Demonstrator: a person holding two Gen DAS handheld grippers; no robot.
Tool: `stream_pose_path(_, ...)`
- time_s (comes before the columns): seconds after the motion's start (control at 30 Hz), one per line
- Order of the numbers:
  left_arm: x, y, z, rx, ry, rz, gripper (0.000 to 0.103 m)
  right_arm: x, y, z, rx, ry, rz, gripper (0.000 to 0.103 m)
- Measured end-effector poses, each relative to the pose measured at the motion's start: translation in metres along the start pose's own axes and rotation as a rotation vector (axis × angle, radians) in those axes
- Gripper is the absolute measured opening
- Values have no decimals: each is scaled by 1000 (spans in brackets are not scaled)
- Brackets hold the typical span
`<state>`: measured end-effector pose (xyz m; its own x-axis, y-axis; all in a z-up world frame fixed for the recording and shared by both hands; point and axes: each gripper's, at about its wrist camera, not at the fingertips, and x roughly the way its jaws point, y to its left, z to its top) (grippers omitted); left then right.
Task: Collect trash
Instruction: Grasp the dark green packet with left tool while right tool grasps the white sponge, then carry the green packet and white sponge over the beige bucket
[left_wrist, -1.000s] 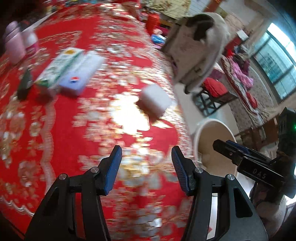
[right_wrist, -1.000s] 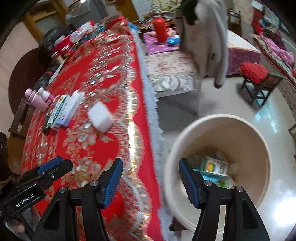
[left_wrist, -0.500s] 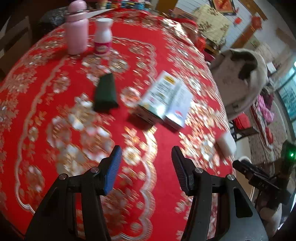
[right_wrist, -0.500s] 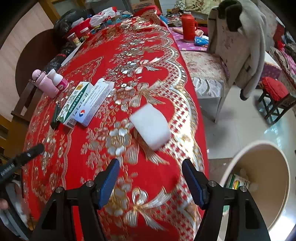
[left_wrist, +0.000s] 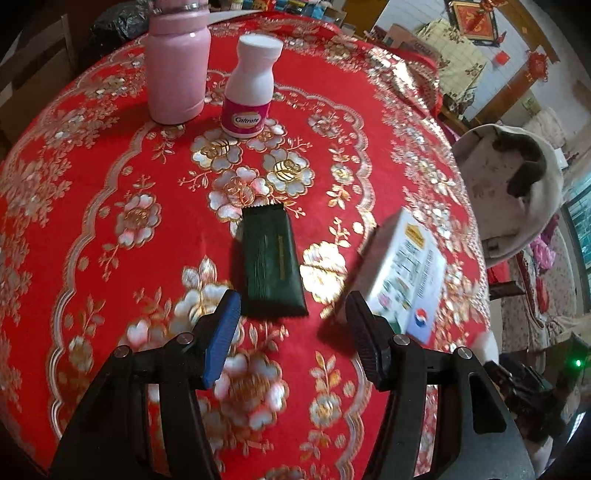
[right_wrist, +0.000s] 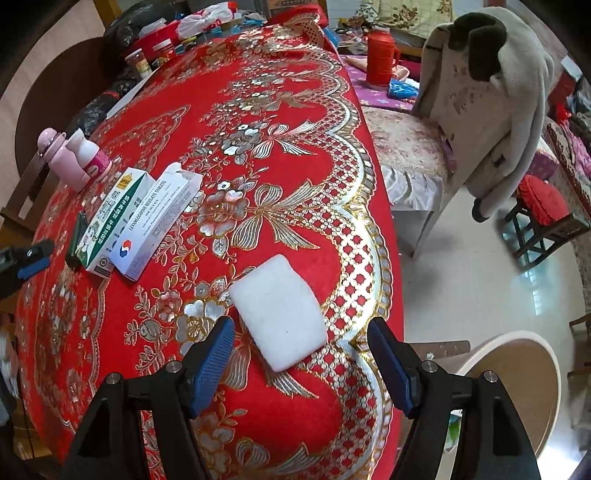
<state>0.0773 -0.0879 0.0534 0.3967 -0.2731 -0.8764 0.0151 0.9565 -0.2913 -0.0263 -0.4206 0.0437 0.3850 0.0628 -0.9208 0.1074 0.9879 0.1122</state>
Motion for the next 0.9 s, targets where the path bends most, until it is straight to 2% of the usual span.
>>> stream_pose_path(0.33,36,8,13,6,31,51,57,14,9,6,-32,-14,4,71)
stream_pose_path(0.37,37,9,13,0,34,44,50,15,9,6,-33,-15,4,68)
stream_pose_path(0.4,38,12,12,-6,37,27,37,17,9,6,-33,-15,10,55)
stream_pose_path(0.43,38,13,12,-5,43,24,34,18,9,5,-29,-8,20,44)
stream_pose_path(0.5,34,14,9,4,37,20,28,16,10,4,-24,-16,28,42)
stream_pose_path(0.6,24,13,4,9,24,12,26,7,16,3,-31,-37,52,41)
stream_pose_path(0.9,-21,-7,-14,50,-46,8,25,-19,30,-4,-16,-78,128,41)
